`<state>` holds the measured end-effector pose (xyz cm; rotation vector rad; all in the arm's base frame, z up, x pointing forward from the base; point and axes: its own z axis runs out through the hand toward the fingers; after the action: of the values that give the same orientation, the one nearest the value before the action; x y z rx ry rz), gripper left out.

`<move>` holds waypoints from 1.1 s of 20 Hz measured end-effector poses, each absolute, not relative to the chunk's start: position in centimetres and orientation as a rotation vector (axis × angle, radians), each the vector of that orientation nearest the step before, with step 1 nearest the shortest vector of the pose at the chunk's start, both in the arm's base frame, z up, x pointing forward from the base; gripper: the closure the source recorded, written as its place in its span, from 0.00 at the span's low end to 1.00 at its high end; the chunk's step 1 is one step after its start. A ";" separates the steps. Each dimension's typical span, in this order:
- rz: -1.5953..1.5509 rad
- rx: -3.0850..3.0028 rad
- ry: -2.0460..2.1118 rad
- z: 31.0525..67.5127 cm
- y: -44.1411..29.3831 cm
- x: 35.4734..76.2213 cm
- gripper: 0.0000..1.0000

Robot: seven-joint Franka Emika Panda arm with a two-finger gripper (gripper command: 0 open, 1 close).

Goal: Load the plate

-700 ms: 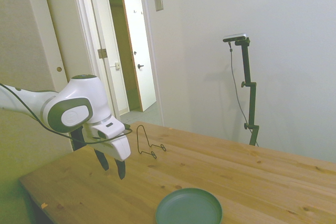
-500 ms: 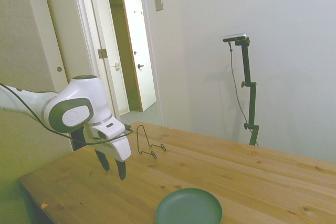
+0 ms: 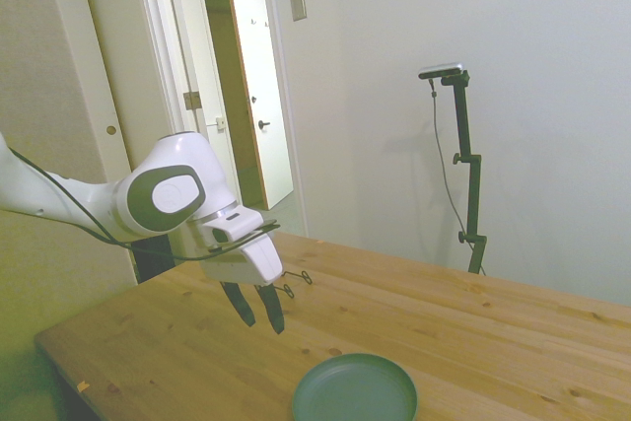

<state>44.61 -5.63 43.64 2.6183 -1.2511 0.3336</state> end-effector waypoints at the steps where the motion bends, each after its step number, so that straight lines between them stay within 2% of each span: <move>1: 0.339 2.596 -1.241 43.1 -6.1 44.9 0.00; 12: 0.362 2.494 -1.272 37.9 -10.6 45.7 0.00; 22: 0.379 2.490 -1.296 35.7 -10.8 45.5 0.00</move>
<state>45.49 -10.81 35.65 2.4905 -1.2963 0.3794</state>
